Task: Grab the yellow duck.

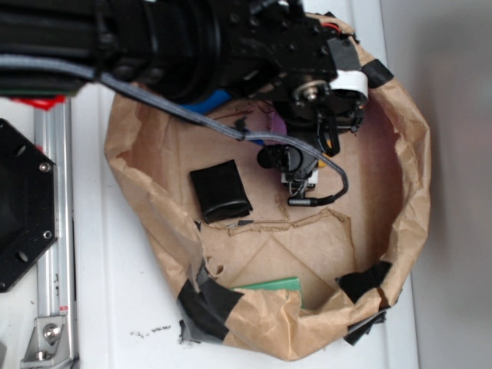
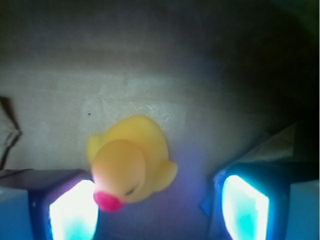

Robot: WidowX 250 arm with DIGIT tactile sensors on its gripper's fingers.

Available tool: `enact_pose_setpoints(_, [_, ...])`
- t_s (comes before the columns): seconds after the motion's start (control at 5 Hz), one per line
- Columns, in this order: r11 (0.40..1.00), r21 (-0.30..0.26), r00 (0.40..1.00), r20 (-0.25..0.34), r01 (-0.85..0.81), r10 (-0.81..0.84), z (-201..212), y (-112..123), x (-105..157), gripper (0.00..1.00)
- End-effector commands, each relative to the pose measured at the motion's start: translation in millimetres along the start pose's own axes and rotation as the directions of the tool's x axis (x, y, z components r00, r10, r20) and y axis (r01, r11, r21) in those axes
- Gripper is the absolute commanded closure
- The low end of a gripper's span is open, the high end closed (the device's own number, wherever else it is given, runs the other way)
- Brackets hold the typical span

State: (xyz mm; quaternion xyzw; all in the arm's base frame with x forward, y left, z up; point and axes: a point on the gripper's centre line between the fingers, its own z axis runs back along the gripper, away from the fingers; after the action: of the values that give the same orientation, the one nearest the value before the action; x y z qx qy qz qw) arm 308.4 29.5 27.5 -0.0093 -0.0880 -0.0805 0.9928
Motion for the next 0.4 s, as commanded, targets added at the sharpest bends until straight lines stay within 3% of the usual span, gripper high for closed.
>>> enact_pose_setpoints(0.0, [0.998,0.011,0.997,-0.031,0.067,-0.067,-21.1,-9.3,12.5,0.0])
enact_pose_setpoints(0.2, [0.999,0.016,0.998,-0.049,0.048,-0.047,-26.9,0.1,7.4,0.0])
